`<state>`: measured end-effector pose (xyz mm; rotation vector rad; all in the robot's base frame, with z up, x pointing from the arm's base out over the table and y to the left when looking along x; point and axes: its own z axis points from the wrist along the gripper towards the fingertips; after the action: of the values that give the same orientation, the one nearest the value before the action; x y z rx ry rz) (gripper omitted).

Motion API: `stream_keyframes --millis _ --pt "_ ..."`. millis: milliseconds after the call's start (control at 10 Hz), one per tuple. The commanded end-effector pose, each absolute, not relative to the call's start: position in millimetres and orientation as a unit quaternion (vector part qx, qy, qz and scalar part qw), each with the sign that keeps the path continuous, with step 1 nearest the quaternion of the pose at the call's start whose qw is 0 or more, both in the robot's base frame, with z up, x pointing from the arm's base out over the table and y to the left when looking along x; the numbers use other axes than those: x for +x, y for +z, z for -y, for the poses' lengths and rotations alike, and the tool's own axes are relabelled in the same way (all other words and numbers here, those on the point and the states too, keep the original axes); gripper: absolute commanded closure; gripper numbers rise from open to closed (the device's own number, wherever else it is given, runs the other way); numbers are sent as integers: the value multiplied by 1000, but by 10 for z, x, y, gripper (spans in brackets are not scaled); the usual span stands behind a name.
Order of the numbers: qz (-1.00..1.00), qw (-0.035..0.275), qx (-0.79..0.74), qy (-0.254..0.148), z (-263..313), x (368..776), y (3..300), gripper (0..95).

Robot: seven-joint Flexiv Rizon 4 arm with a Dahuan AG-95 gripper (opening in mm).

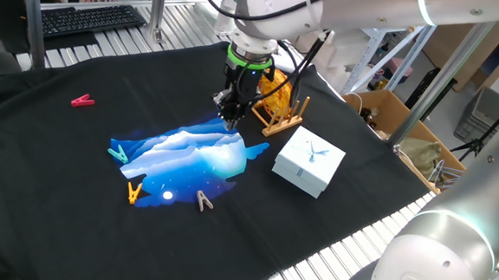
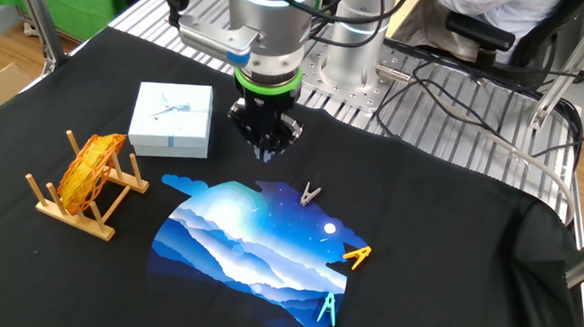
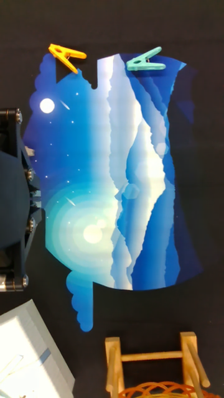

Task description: Take the dish off the dish rack

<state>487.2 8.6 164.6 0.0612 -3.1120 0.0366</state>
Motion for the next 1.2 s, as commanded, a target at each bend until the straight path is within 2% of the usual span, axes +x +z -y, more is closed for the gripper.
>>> stream_keyframes --millis 100,400,700,1200 --pt "999 11 26 27 -82 4857 1646 950" --pt "999 8 25 34 -72 4859 1650 950" --pt "997 1 32 65 -38 4874 1668 950" --pt "995 -6 29 90 114 5113 1782 950"
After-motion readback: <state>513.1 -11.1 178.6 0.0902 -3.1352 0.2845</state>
